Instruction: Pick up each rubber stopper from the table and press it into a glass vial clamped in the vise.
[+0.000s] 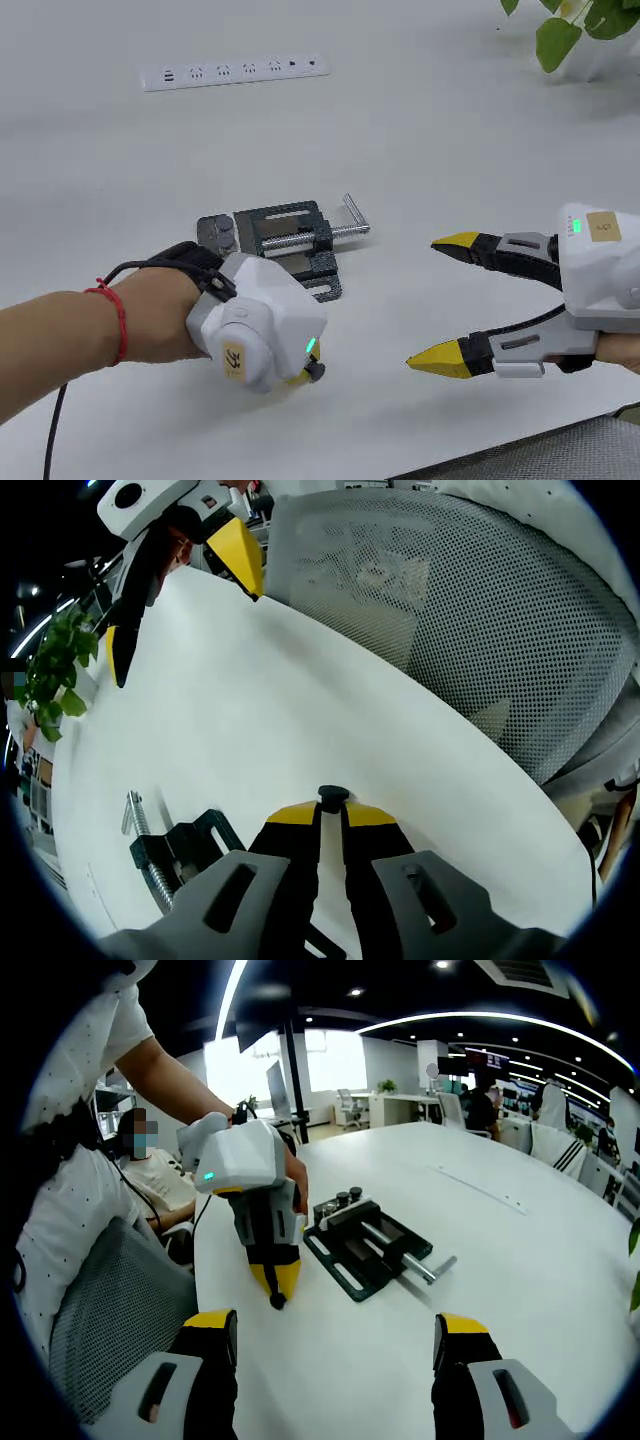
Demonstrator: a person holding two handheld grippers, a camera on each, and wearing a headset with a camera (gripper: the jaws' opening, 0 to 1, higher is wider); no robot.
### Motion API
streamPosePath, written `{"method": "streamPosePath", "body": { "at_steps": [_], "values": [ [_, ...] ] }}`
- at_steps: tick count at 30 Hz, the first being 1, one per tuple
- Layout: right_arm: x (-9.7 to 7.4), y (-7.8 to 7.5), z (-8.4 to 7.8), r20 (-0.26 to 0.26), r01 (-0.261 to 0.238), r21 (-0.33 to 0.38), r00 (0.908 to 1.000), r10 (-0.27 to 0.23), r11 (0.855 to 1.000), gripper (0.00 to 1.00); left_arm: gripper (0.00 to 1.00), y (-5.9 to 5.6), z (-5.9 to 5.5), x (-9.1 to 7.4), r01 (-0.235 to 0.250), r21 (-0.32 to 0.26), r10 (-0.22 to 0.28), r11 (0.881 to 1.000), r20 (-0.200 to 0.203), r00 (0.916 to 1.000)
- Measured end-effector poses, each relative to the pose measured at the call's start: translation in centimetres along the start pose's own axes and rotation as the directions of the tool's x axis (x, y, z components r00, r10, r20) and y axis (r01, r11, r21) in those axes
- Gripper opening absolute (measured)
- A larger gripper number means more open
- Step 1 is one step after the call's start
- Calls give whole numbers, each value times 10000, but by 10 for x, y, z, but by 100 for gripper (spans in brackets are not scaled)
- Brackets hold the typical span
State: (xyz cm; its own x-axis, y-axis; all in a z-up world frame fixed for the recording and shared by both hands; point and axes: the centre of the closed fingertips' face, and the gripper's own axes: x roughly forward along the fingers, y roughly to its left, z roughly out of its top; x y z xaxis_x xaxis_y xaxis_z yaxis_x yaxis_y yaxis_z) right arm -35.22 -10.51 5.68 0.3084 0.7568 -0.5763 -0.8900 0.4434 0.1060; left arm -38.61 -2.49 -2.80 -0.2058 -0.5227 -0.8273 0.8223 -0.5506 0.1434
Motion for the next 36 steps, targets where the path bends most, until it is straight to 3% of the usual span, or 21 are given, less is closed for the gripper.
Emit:
{"method": "streamPosePath", "body": {
  "at_steps": [9,18,26,33,36],
  "values": [
    [2,1,-1,-37,-21,-36,10000,21,10000,77,4,1,0,-1,-665,-848,665,9942,-25,9978],
    [1,-1,4,3,-6,-93,10000,6,10000,77,4,1,0,1,-776,-1060,769,9913,-110,9970],
    [0,0,3,-76,-19,-145,10000,18,9999,77,4,2,0,0,-1038,-1670,1031,9805,-126,9946],
    [0,4,5,-88,-102,-170,9999,101,9998,76,4,0,1,0,-1209,-2540,1256,9596,25,9921],
    [2,5,8,-76,-141,-232,9999,140,9996,76,4,0,6,-4,-1419,-3244,1608,9352,320,9865]
  ]
}}
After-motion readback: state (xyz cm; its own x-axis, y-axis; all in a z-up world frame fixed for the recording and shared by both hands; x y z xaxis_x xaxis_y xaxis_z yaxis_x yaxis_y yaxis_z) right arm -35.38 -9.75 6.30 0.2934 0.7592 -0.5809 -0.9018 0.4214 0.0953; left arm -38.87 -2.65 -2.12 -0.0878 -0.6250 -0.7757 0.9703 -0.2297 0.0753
